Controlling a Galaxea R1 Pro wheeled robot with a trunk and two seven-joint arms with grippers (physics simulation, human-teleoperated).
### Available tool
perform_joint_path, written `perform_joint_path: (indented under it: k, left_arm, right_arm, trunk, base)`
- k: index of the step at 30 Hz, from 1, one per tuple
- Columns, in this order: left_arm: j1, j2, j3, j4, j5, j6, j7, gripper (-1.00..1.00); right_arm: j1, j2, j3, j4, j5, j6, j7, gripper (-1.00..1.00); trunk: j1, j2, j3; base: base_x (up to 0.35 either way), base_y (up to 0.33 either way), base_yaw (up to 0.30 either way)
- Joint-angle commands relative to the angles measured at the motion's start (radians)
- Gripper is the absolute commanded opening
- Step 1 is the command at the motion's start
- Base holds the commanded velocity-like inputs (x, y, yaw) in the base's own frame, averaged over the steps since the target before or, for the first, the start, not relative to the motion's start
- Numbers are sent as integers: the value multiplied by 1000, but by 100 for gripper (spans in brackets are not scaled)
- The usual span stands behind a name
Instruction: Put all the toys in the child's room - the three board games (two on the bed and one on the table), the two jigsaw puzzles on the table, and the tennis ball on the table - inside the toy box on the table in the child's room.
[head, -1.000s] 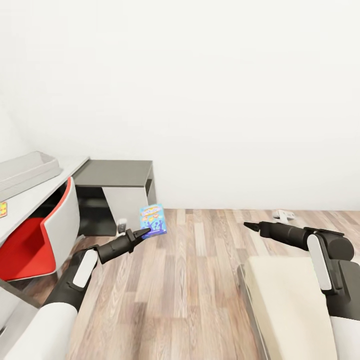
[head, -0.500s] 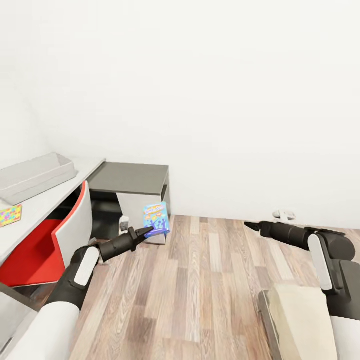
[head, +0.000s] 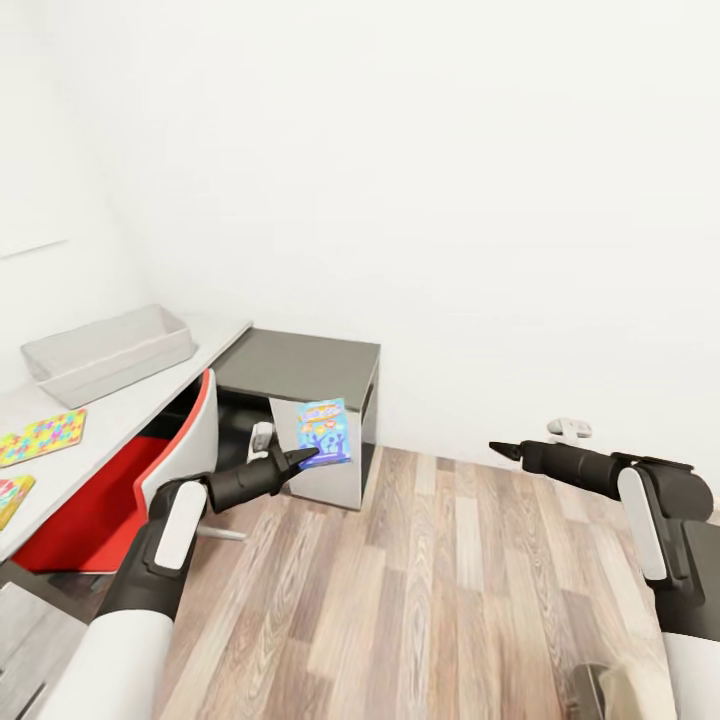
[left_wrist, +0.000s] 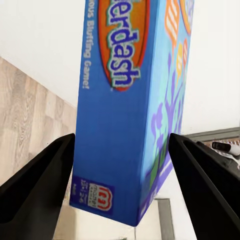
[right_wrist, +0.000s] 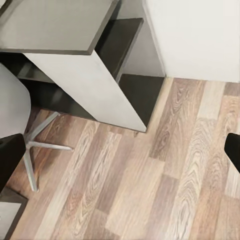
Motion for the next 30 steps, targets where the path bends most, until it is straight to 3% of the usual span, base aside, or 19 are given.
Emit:
perform_joint_path:
  k: [1, 5, 9, 10, 16, 25, 30]
  left_arm:
    - [-1, -2, 4, -3, 1, 10, -5, -100]
    - [1, 0, 6, -8, 14, 20, -1, -100]
    - [2, 4, 4, -8, 52, 27, 1, -100]
    - [2, 6, 3, -8, 78, 29, 2, -100]
    - [2, 7, 0, -11, 112, 32, 4, -100]
    - [2, 0, -5, -14, 125, 33, 9, -100]
    - [1, -2, -42, -16, 127, 32, 13, -100]
  right_arm:
    - [-1, 0, -2, -1, 0, 5, 3, 100]
    - [-1, -1, -3, -1, 0, 5, 3, 100]
    - [-1, -1, -4, -2, 0, 5, 4, 100]
    - [-1, -1, -5, -2, 0, 5, 4, 100]
    - [-1, -1, -5, -2, 0, 5, 4, 100]
    - [-1, 0, -5, -2, 0, 5, 3, 100]
    - [-1, 0, -5, -2, 0, 5, 4, 100]
  trunk:
    - [1, -1, -1]
    - [1, -1, -1]
    - [1, -1, -1]
    - [1, -1, -1]
    - [1, -1, -1]
    - [1, -1, -1]
    - [1, -1, -1]
  base:
    - [336, 1, 224]
    - [337, 0, 247]
    - [337, 0, 272]
    - [338, 0, 283]
    - [339, 0, 288]
    - [339, 0, 295]
    - [340, 0, 212]
